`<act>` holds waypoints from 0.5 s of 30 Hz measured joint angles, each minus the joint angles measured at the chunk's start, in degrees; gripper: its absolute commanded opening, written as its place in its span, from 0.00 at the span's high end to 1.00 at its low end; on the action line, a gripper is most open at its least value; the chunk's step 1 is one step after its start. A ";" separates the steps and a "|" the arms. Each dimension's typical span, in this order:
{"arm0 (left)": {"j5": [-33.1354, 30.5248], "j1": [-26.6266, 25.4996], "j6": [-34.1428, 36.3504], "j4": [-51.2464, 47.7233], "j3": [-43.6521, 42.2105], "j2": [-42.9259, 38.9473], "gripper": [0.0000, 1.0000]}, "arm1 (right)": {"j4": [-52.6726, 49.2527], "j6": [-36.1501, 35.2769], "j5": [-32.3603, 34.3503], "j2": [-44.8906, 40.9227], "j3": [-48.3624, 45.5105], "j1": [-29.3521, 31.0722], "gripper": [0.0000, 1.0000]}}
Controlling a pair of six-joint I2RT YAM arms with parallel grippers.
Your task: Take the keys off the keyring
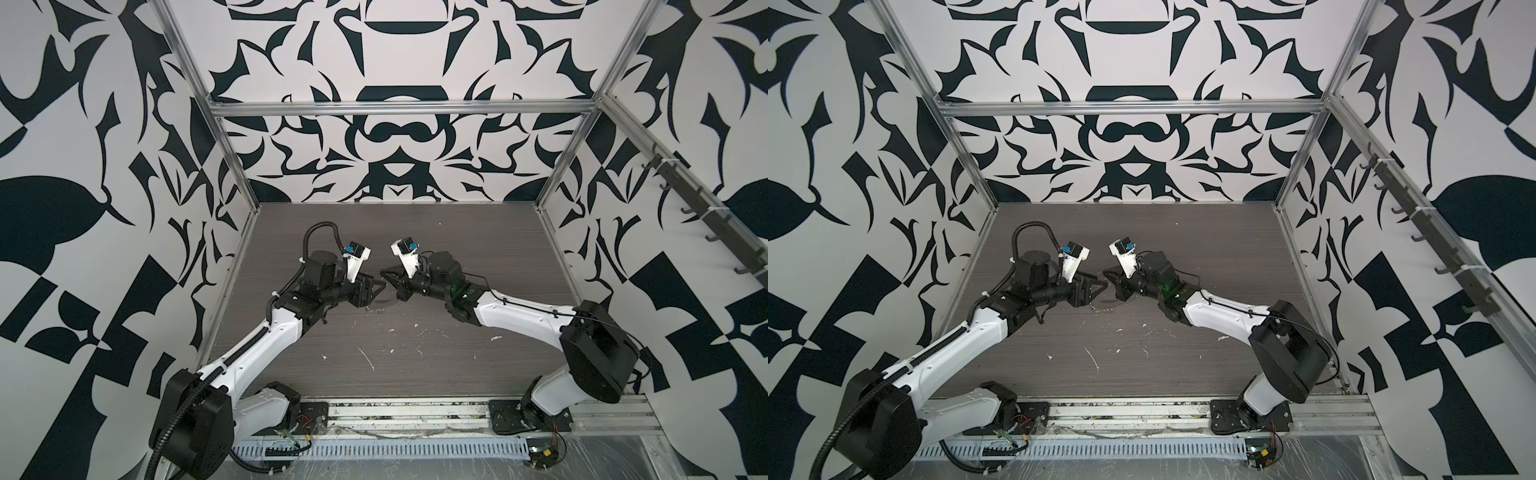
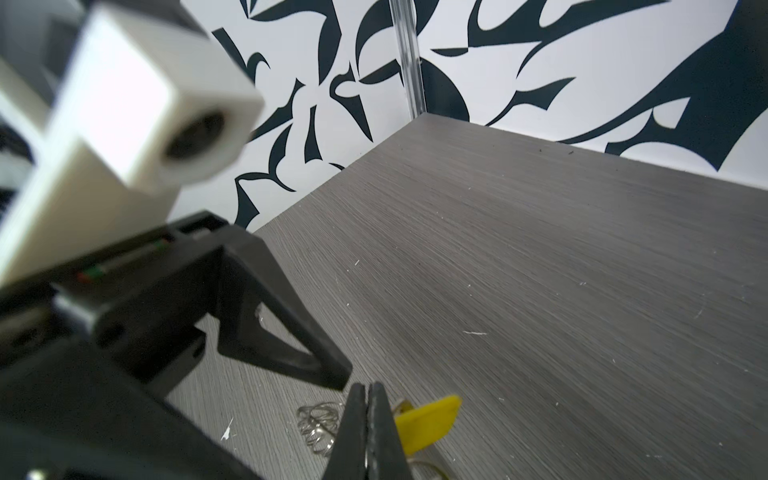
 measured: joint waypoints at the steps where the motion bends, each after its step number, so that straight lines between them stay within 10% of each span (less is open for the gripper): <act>1: -0.22 -0.24 0.70 0.00 -0.13 0.00 0.44 | 0.00 -0.02 -0.07 -0.39 0.00 0.00 1.00; 5: -1.42 -0.44 2.99 0.07 -0.20 0.00 0.48 | 0.70 -0.02 -0.87 -1.49 0.00 0.00 1.00; 15: -4.79 -2.58 5.84 -1.14 1.68 0.55 1.00 | 1.73 0.07 -1.01 -1.86 -0.11 -0.31 1.00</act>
